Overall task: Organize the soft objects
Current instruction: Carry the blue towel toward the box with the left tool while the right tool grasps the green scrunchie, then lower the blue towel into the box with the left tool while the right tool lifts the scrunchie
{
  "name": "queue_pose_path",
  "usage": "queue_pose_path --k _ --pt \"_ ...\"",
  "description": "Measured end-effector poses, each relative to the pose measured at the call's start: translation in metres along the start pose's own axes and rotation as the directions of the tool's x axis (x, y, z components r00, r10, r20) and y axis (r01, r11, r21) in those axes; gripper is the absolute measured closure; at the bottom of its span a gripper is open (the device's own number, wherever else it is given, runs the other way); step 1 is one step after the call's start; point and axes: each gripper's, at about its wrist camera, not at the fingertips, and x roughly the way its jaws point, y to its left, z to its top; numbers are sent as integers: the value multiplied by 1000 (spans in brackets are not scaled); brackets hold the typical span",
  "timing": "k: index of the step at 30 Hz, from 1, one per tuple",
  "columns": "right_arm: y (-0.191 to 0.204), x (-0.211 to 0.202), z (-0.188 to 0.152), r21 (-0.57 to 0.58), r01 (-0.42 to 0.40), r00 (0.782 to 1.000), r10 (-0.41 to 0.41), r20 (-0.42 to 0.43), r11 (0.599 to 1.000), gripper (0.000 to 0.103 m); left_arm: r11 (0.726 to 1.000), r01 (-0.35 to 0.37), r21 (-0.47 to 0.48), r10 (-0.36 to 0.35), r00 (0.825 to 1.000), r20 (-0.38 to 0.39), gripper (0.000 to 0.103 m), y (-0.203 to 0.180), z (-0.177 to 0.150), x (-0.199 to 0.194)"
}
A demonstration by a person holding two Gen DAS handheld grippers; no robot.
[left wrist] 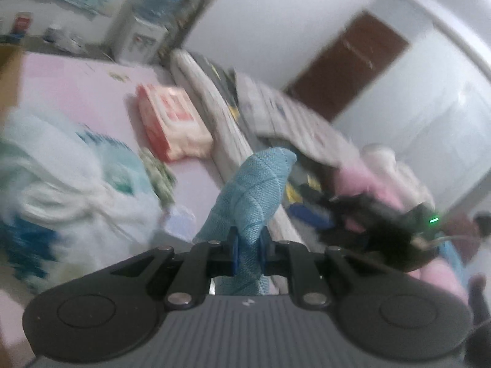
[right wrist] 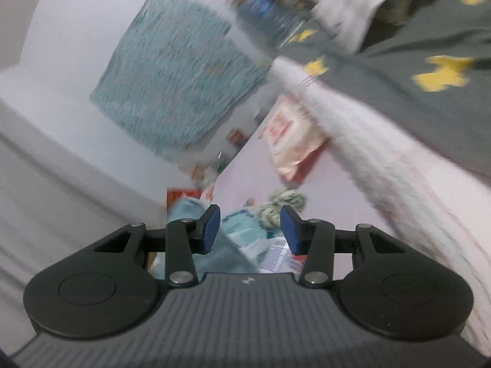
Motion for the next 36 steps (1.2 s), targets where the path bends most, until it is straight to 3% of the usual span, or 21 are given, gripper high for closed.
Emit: queue_pose_path --k 3,6,11,15,20,22,25,29,32,35,36 --pt "12 51 12 -54 -2 995 -4 -100 999 59 999 -20 -48 25 995 100 90 10 12 -36" --pt "28 99 16 -205 53 981 -89 -173 977 59 993 -51 -104 70 980 186 90 26 25 -75" --pt "51 161 8 -531 101 936 -261 -236 842 53 968 -163 -189 212 937 278 90 53 41 -138" --pt "48 195 4 -617 127 900 -353 -258 776 53 905 -324 -274 398 874 280 90 84 46 -177" --pt "39 217 2 -630 169 874 -411 -260 758 54 774 -531 -345 608 775 173 90 132 36 -197" --pt "38 220 1 -626 184 872 -420 -252 758 58 721 -591 -363 667 734 130 90 157 29 -207" --pt "40 219 0 -631 214 863 -447 -235 745 74 658 -663 -357 727 682 73 90 181 24 -206" --pt "42 213 2 -618 239 864 -454 -215 748 87 610 -741 -283 778 628 33 90 191 15 -208" --pt "41 201 10 -563 244 883 -421 -208 790 98 585 -781 -221 805 593 36 90 187 12 -208" --pt "38 189 18 -505 252 898 -393 -195 826 99 556 -820 -133 830 556 44 90 179 8 -207" --pt "37 185 21 -488 255 902 -387 -192 835 99 554 -825 -112 832 554 32 90 179 7 -204"
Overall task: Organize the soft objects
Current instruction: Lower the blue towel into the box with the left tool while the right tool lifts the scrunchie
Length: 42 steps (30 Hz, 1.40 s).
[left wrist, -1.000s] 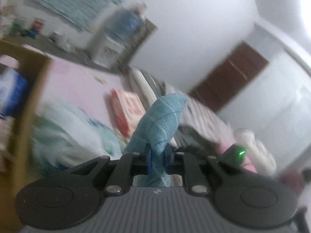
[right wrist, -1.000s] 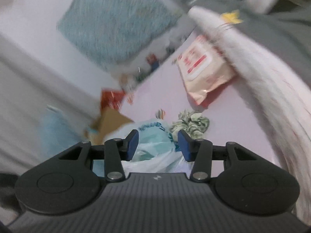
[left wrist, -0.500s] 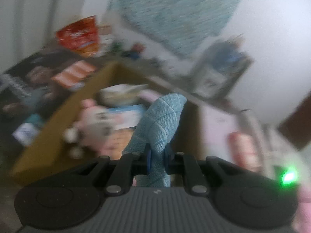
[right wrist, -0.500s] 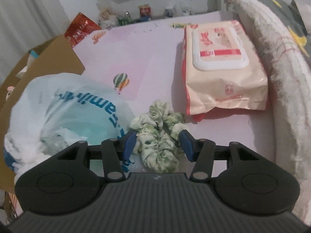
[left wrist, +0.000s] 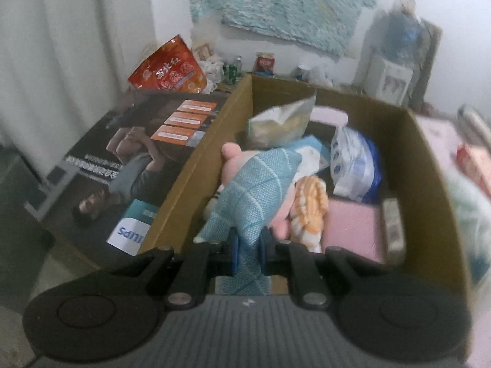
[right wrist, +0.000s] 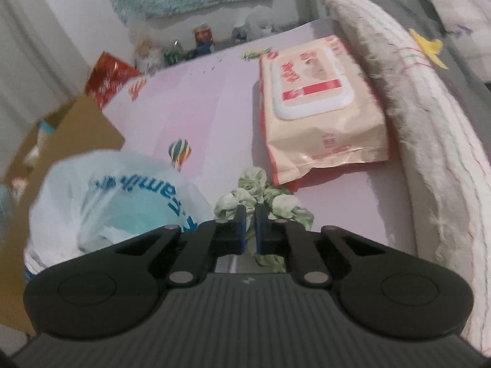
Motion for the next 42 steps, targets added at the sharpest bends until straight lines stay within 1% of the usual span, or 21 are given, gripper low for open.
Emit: queue_pose_path --k 1,3,4,8,11,15,18,21,23,25,26,27,29,31,34,35,36,37,38,39,42 --pt "-3 -3 0 19 -8 1000 8 4 1000 99 1000 7 11 -7 1000 -27 90 0 -2 6" --pt "-9 -8 0 60 -34 999 33 14 998 99 1000 18 -2 -18 997 -71 90 2 -6 20" --pt "-10 -9 0 76 -41 999 40 20 996 99 1000 22 -13 -23 996 -83 89 3 -9 25" --pt "-12 -14 -1 114 -60 998 55 40 992 99 1000 10 -3 -10 994 -105 89 2 -18 36" --pt "-12 -22 0 133 -79 996 72 57 988 99 999 29 -31 -33 989 -147 89 6 -21 45" --pt "-9 -37 -1 168 -151 987 138 85 974 99 997 40 -70 -52 982 -180 89 12 -23 53" --pt "-1 -53 -1 179 -217 974 199 110 960 99 995 31 -90 -47 983 -179 89 16 -25 55" --pt "15 -68 -1 122 -197 974 180 137 973 97 993 21 -116 -40 986 -163 89 22 -25 52" --pt "22 -69 2 86 -152 982 141 125 985 94 993 10 -117 -28 988 -155 89 24 -25 51" --pt "22 -60 4 78 -110 991 103 90 991 76 993 8 -117 -26 988 -155 89 26 -27 51" --pt "22 -51 5 69 -88 995 84 59 994 52 993 7 -119 -26 988 -155 89 27 -27 51" --pt "21 -44 4 63 -64 997 61 41 996 37 993 7 -120 -26 987 -156 89 28 -27 52" --pt "21 -28 2 37 -7 1000 7 9 999 34 993 3 -118 -22 988 -155 89 28 -28 53" --pt "19 -9 1 8 42 999 -42 -25 999 34 993 -1 -118 -18 987 -157 89 28 -27 54" --pt "15 17 -3 -13 78 993 -78 -84 997 35 992 0 -123 -21 986 -164 89 28 -27 57" --pt "14 25 -5 -19 86 990 -87 -110 996 39 992 0 -125 -21 986 -166 89 28 -27 57" --pt "13 30 -7 -32 98 986 -101 -131 995 51 992 0 -126 -21 986 -168 89 28 -26 58" --pt "14 32 -8 -43 112 984 -116 -132 993 56 992 -1 -129 -21 985 -169 89 28 -26 58" --pt "16 32 -9 -56 123 984 -129 -123 991 64 991 -1 -130 -22 985 -170 89 29 -26 58" --pt "16 30 -9 -55 127 984 -133 -119 990 75 991 -1 -131 -21 985 -171 89 29 -26 58" --pt "13 20 -8 -22 143 985 -145 -99 989 85 991 0 -135 -23 985 -171 88 29 -26 57"
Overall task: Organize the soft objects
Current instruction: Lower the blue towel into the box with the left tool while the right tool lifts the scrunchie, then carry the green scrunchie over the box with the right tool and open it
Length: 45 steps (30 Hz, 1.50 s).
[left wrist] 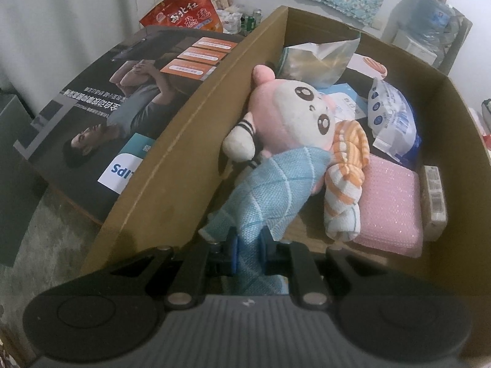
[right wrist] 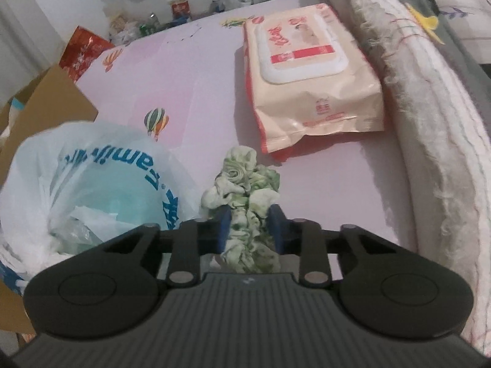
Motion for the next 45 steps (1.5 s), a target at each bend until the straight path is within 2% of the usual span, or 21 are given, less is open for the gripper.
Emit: queue_pose_path --k 1,2,4,7,10,12,15,18,19,21,23,24,26,29,33,35,36,37,39,41,45 --pt "-2 -6 0 12 2 1000 -2 13 1000 87 1000 1 1 -1 1000 0 88 0 0 0" --pt "-4 -14 1 32 -6 999 5 32 999 97 1000 2 2 -2 1000 0 87 0 0 -1" --pt "-7 -38 3 73 -45 996 39 82 996 99 1000 2 8 -2 1000 3 87 0 -1 -2" --pt "10 -84 3 51 -131 977 120 176 990 99 1000 4 20 -4 1000 10 86 -1 -3 -3" --pt "55 -123 2 -43 -255 937 258 234 966 99 999 8 34 -9 1000 17 86 -3 -4 -5" --pt "88 -136 0 -111 -335 908 352 228 936 99 999 11 40 -12 1000 21 86 -4 -5 -6" --pt "140 -146 -2 -231 -358 888 406 215 905 99 999 16 48 -18 999 31 85 -4 -7 -9" --pt "154 -141 7 -251 -310 900 368 231 917 96 998 23 52 -25 999 37 85 -3 -7 -10" --pt "149 -136 13 -233 -290 910 343 232 928 91 998 26 52 -28 999 38 85 -2 -7 -10" --pt "132 -122 22 -199 -229 935 272 226 953 64 998 30 53 -32 999 40 84 -2 -7 -11" --pt "103 -104 26 -144 -139 962 168 215 980 48 998 31 59 -33 999 40 82 -1 -7 -9" --pt "89 -91 28 -125 -104 976 125 179 987 43 998 31 62 -34 999 40 82 -1 -7 -9" --pt "60 -63 29 -63 -33 994 39 106 997 40 997 33 64 -35 999 37 81 0 -7 -8" --pt "31 -27 23 -31 71 997 -71 15 997 39 997 30 67 -32 999 35 80 -1 -6 -7" --pt "24 11 18 -25 102 993 -103 -60 995 26 997 21 69 -23 999 29 77 -1 -6 -6" --pt "27 21 16 -66 139 987 -143 -68 988 27 997 19 70 -21 999 28 73 -2 -6 -6" --pt "27 24 15 -73 150 986 -155 -68 986 31 997 18 70 -20 999 28 72 -3 -6 -6" --pt "23 28 13 -70 153 985 -158 -74 986 35 997 17 69 -19 999 29 70 -3 -6 -6" --pt "22 28 11 -62 165 984 -169 -64 984 56 997 20 72 -23 999 33 66 -3 -6 -7" --pt "15 23 10 -36 151 987 -153 -58 988 69 997 25 73 -28 999 37 64 -3 -7 -9" --pt "0 8 8 44 103 994 -102 -33 994 79 997 28 78 -32 998 51 63 -4 -8 -13"
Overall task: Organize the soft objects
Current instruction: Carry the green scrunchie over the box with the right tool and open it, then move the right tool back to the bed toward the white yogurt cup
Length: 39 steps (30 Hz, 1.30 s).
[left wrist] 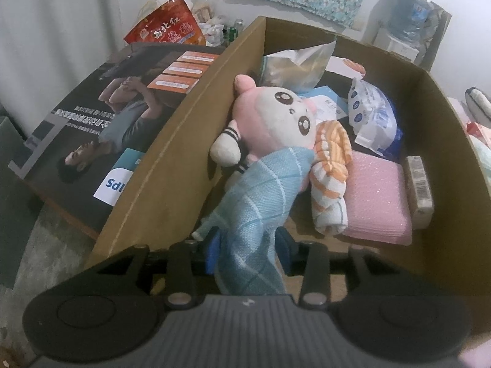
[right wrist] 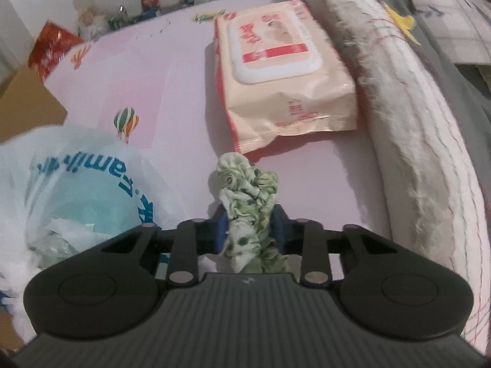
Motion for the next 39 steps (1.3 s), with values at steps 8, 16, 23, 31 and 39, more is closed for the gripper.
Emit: queue_pose_path --k 8,16,23,31,39 --pt "40 -92 -1 -29 -228 963 230 138 973 80 1000 29 -1 -28 997 69 56 2 -1 -24" --pt "200 -146 -18 -255 -565 808 589 19 785 79 999 42 -30 -35 980 198 36 11 -7 -71" --pt "337 -96 -42 -318 -627 779 581 -236 711 75 1000 6 -24 1 962 275 22 20 -23 -100" --pt "412 -24 -75 -383 -525 839 386 -384 760 73 999 15 -39 -3 961 276 17 29 -41 -107" --pt "399 -23 -79 -385 -515 846 381 -372 766 58 998 37 -43 -24 961 274 17 24 -55 -107"
